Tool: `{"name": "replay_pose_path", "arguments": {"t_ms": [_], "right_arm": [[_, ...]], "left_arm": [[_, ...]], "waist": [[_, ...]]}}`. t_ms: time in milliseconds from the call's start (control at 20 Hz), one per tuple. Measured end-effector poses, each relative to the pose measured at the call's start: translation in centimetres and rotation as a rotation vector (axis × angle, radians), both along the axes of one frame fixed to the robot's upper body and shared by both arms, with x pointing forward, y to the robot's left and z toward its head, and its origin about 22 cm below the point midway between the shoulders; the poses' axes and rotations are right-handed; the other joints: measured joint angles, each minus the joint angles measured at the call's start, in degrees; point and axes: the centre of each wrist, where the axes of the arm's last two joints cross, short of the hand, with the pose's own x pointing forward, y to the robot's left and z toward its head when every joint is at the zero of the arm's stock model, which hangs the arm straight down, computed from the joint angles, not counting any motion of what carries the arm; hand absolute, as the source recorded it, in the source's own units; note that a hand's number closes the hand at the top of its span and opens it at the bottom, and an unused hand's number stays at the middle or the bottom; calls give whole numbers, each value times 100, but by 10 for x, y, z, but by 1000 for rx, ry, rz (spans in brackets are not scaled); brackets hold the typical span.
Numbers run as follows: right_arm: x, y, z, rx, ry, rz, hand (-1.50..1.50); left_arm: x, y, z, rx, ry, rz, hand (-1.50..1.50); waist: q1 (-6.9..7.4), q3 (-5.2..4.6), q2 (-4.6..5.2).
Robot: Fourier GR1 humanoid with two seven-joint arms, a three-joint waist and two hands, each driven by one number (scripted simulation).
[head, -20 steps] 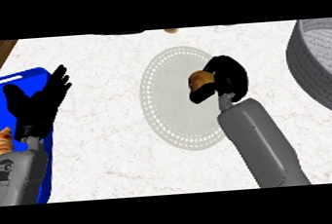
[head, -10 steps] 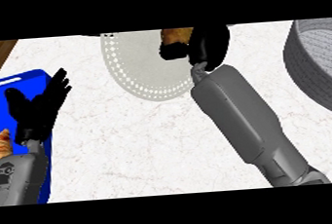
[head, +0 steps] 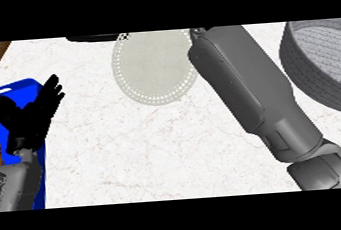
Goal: Pick the pear from the placemat and place it in the basket
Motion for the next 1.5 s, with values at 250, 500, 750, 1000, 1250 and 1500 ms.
{"name": "replay_pose_path", "arguments": {"t_ms": [250,500,750,1000,1250,1500], "right_arm": [[16,-14,33,-27,-37,-78,150],[31,-47,64,-38,-65,-176,150],[43,-84,74,-85,-45,-287,150],[51,-124,73,-121,-19,-394,150],[53,-166,62,-104,2,-461,150],[50,-202,42,-96,26,-486,150]], "left_arm": [[-2,1,-4,1,-5,-2,0],[-3,-1,-2,3,-1,-7,0],[-6,3,-1,0,-6,-5,0],[-4,4,1,1,-4,-1,0],[-4,3,1,-2,-3,8,0],[-4,9,-1,-2,3,17,0]], "waist": [[-8,0,15],[15,0,26],[13,0,31],[-1,2,39],[-44,5,26],[-121,7,-2]]}}
